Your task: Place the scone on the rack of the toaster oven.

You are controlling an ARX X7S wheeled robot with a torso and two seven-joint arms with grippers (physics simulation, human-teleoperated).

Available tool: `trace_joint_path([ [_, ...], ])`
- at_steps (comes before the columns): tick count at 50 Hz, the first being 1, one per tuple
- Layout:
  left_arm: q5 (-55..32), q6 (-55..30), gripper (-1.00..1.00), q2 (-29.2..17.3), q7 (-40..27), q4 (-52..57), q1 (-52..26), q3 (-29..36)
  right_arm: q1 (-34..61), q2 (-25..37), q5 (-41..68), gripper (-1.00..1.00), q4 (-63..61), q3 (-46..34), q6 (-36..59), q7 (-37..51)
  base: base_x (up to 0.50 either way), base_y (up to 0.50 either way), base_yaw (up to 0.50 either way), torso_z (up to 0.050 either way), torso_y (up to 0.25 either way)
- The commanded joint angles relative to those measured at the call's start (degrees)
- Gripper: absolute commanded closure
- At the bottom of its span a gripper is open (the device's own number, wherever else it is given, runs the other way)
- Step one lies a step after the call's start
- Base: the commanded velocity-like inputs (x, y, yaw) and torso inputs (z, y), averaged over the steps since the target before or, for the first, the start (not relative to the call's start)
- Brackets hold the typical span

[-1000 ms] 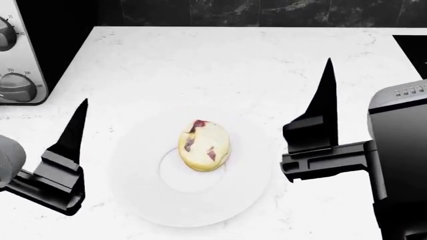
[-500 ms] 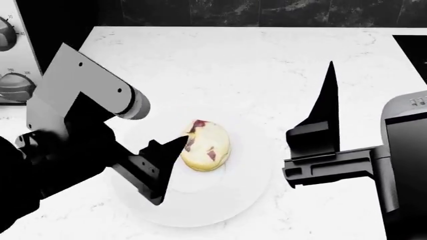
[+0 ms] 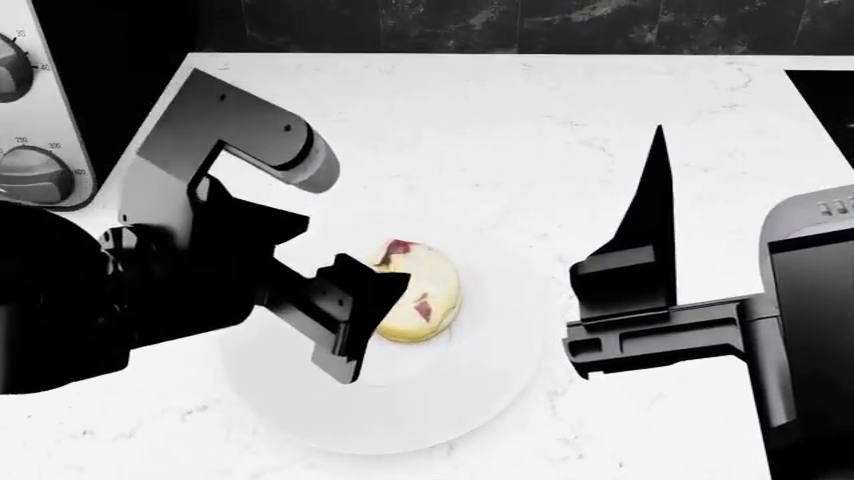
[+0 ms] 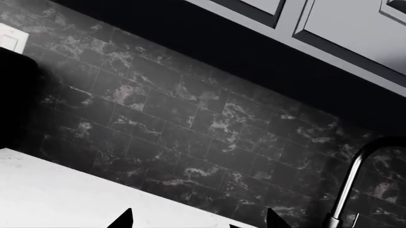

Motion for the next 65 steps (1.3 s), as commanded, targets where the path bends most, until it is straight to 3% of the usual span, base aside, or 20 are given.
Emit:
trace_joint_path([
  [1,1.3,1.9,-1.0,2.1,3.4,-5.6,-1.9,0.1,-0.1,-1.1,-2.6,-1.0,1.0,0.5,-0.9,-1.9,0.0,0.0,0.0,0.0,0.0],
  [33,9.0,8.3,-1.0,4.4,10.8,-15.5,-4.7,7.7,-1.4,-1.0,-6.5,-1.0,1.5,-1.4,-3.3,-4.3,0.0,0.0,0.0,0.0,0.0],
  [65,11.2,11.0,-1.0,7.4,14.2,-21.6,-6.6,12.5,-2.9,0.1,-7.5,-1.0,1.5,-1.7,-5.5,-5.2,0.0,0.0,0.0,0.0,0.0],
])
